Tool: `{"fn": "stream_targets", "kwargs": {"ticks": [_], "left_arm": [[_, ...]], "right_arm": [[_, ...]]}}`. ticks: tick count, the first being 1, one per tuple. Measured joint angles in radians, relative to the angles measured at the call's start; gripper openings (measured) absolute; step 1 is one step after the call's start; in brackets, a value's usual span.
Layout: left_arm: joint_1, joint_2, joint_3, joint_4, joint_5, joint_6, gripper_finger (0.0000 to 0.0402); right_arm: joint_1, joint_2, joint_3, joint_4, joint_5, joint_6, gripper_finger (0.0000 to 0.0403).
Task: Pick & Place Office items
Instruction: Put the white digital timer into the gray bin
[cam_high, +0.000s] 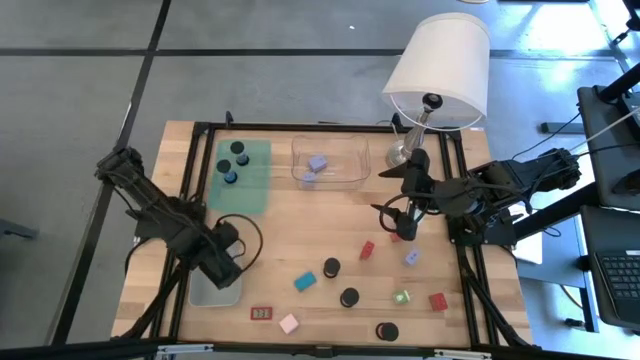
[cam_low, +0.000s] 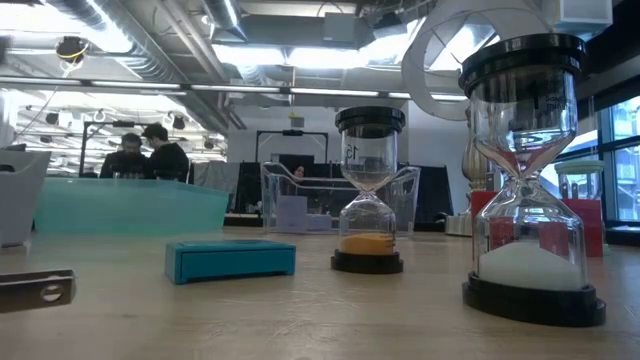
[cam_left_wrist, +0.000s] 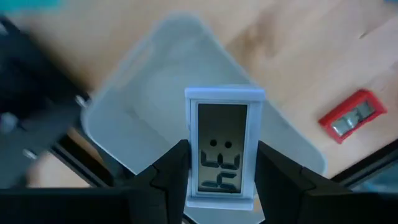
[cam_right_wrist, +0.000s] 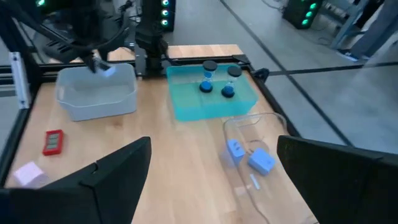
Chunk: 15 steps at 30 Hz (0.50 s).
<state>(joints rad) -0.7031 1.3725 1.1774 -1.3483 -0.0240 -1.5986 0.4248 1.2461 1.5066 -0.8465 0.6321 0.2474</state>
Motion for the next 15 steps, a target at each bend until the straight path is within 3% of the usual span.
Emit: {"fn": "stream_targets", "kwargs": {"ticks": [10,15], "left_arm": [[-0.083,0.000,-0.209,0.407,0.074,-0.212,0.0145],[-0.110,0.001,-0.276,0.430,0.105,-0.289,0.0145]], "right_arm": [[-0.018,0.000,0.000,0.000,0.016,-0.046,0.0351],[-0.025,0.000,0.000,0.000,0.007,-0.047,0.0351]]}}
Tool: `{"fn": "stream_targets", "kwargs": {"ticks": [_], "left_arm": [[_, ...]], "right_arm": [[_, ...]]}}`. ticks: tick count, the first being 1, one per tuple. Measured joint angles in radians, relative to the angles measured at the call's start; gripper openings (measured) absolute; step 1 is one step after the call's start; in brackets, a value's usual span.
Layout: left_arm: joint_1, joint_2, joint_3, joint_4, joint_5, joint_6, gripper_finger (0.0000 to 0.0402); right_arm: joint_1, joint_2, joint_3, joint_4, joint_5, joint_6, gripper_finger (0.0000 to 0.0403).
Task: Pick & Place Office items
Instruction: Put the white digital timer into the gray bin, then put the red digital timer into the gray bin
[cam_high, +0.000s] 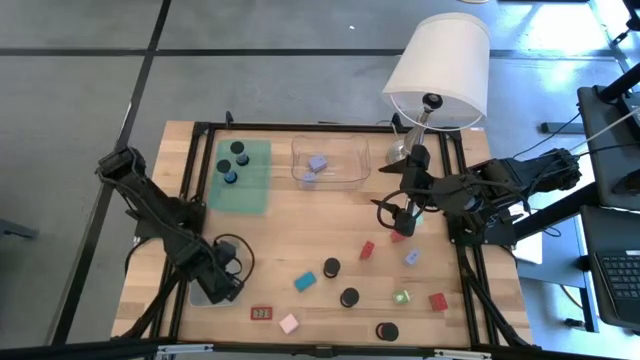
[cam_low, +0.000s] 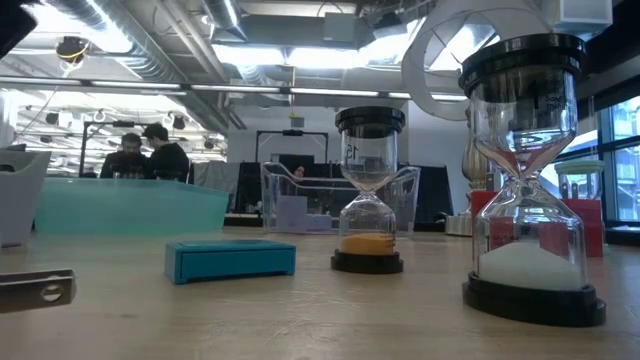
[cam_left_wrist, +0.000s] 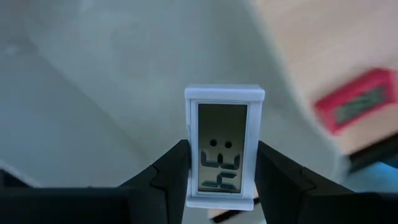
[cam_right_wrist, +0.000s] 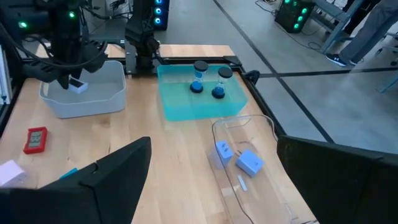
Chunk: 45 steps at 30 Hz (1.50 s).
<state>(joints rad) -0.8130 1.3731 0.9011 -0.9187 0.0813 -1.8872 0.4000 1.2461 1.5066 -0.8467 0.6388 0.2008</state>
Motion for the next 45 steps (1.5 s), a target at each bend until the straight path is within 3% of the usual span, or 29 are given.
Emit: {"fn": "stream_targets", "kwargs": {"ticks": [14,28,35,39,45], "left_arm": [[-0.010,0.008,-0.123,0.161,0.018,-0.041,0.0149],[-0.009,0.007,-0.133,0.160,0.018,-0.081,0.0248],[0.005,-0.049,-0.127,0.157,0.049,-0.069,0.0248],[0.017,-0.105,-0.089,0.156,-0.066,-0.015,0.0240],[0.022,-0.154,0.052,0.195,-0.537,0.211,0.0237]], "right_arm": [[-0.007,0.000,0.000,0.000,0.000,0.000,0.0351],[-0.007,0.000,0.000,0.000,0.000,0.019,0.0351],[-0.007,0.000,0.000,0.001,0.000,0.025,0.0351],[-0.007,0.000,0.000,0.001,0.000,0.026,0.0351],[-0.007,0.000,0.000,0.001,0.047,0.053,0.0351]]}}
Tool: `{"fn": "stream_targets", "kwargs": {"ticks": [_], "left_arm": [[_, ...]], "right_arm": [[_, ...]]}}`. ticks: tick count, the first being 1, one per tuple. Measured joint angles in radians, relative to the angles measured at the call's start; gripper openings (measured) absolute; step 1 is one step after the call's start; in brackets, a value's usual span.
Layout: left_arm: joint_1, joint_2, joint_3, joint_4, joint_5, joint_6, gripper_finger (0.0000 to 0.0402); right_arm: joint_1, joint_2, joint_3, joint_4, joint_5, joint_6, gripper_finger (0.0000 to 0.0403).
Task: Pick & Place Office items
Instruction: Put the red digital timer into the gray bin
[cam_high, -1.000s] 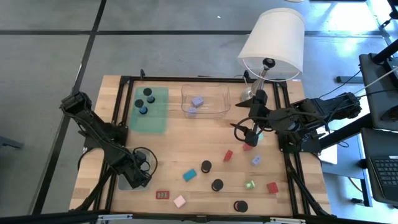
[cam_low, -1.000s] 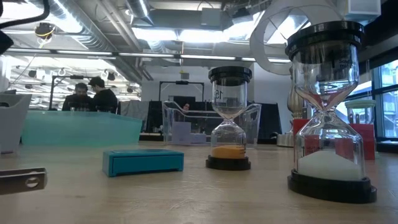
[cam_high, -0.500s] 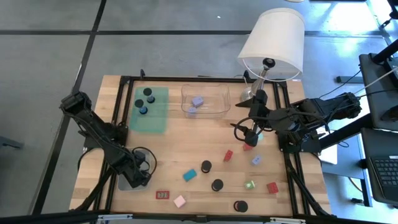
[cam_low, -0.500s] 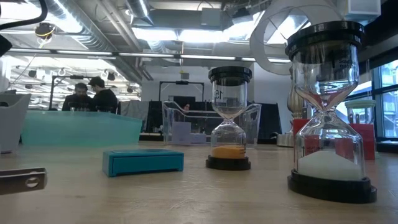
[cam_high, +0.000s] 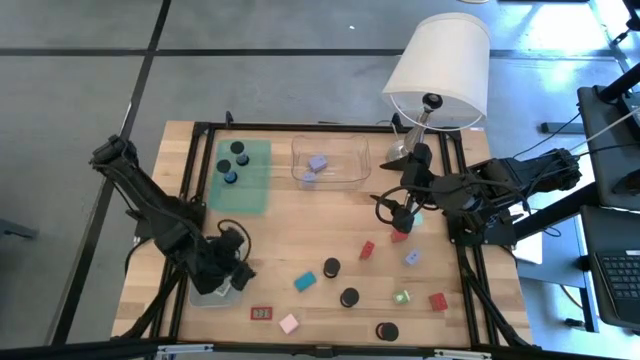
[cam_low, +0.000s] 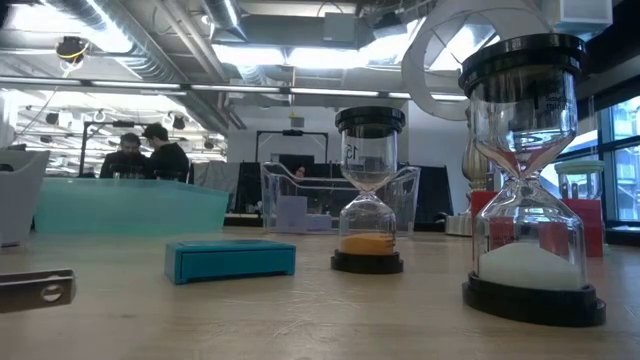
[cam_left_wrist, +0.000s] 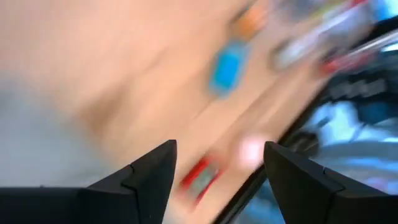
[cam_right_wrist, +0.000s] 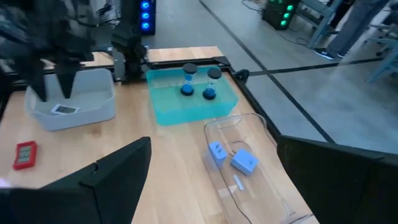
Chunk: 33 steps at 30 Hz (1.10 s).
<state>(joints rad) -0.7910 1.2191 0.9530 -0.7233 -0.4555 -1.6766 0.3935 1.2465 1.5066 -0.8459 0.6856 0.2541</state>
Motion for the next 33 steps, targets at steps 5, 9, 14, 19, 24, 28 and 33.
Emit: {"fn": "stream_targets", "kwargs": {"ticks": [5,9,14,19,24,28,33], "left_arm": [[0.000,0.068,0.047,0.211,-0.239,0.452,0.0237],[0.001,0.158,0.047,0.412,-0.228,0.835,0.0237],[0.011,0.257,0.047,0.560,-0.125,0.969,0.0237],[0.015,0.317,0.047,0.563,0.002,0.973,0.0237],[0.012,0.364,0.047,0.539,0.151,0.957,0.0237],[0.005,0.389,0.047,0.483,0.239,0.971,0.0237],[0.012,0.378,0.047,0.373,0.281,1.077,0.0237]], "right_arm": [[0.000,0.000,0.000,0.000,0.004,0.014,0.0351],[0.001,0.000,0.000,0.000,0.013,0.024,0.0351],[-0.001,0.000,0.000,0.000,0.006,-0.113,0.0351],[-0.001,0.000,0.000,0.000,-0.022,-0.145,0.0351],[-0.001,0.000,0.000,0.000,-0.077,-0.147,0.0351],[-0.001,0.000,0.000,0.000,-0.136,-0.147,0.0351],[-0.001,0.000,0.000,0.000,-0.193,-0.148,0.0351]]}}
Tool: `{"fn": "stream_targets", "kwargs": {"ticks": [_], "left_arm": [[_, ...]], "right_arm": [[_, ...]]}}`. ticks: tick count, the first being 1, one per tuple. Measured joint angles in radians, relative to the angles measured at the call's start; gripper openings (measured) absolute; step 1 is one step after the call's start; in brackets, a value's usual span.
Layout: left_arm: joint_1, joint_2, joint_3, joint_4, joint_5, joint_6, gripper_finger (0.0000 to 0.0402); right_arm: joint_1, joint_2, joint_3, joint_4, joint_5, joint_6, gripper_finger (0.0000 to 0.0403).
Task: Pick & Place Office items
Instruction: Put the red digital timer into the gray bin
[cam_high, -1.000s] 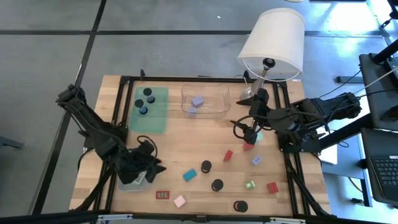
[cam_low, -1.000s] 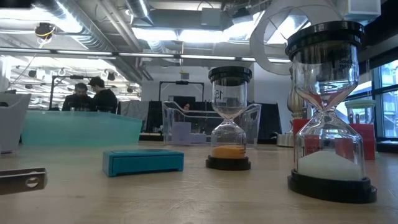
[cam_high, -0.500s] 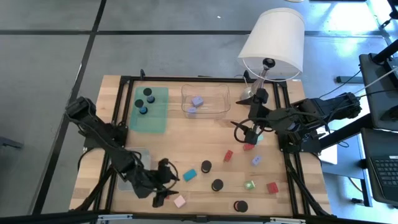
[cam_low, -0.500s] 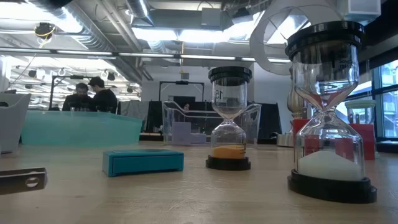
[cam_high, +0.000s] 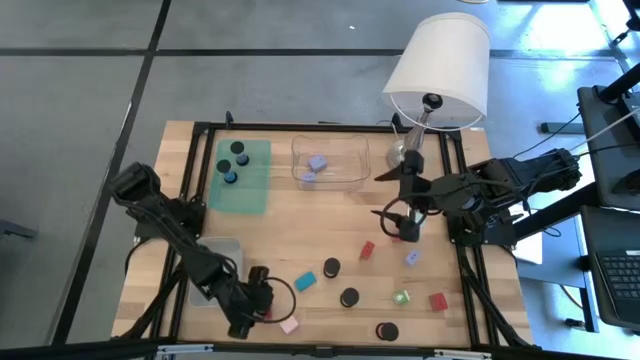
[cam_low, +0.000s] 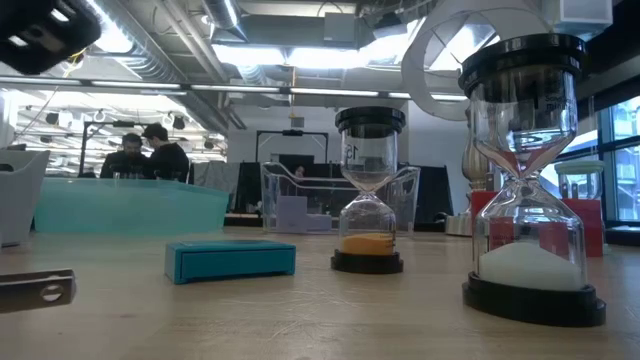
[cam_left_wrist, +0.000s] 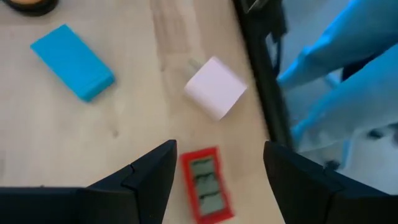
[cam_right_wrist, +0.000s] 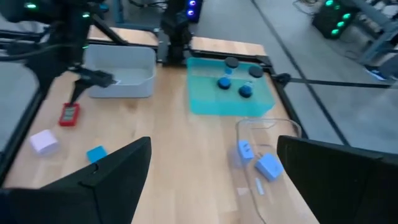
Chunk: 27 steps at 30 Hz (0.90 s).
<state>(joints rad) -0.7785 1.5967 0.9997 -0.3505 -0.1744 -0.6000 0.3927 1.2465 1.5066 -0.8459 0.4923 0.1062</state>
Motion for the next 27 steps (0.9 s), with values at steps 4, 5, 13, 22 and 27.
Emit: {"fn": "stream_targets", "kwargs": {"ticks": [4,5,13,22,27], "left_arm": [[0.016,-0.031,0.000,-0.104,0.004,0.093,0.0237],[0.018,-0.038,0.000,-0.138,0.012,0.131,0.0237],[-0.150,-0.167,-0.081,-0.321,-0.309,0.408,0.0237],[-0.258,-0.213,-0.112,-0.367,-0.744,0.496,0.0237],[-0.283,-0.214,-0.112,-0.332,-0.738,0.434,0.0237]], "right_arm": [[0.000,0.000,0.000,0.000,-0.038,0.000,0.0351],[0.000,0.000,0.000,0.000,-0.040,0.000,0.0351],[0.000,0.000,0.000,0.000,-0.040,0.002,0.0351],[0.000,0.000,0.000,0.000,-0.040,0.014,0.0351],[0.000,0.000,0.000,0.000,-0.040,0.016,0.0351]]}}
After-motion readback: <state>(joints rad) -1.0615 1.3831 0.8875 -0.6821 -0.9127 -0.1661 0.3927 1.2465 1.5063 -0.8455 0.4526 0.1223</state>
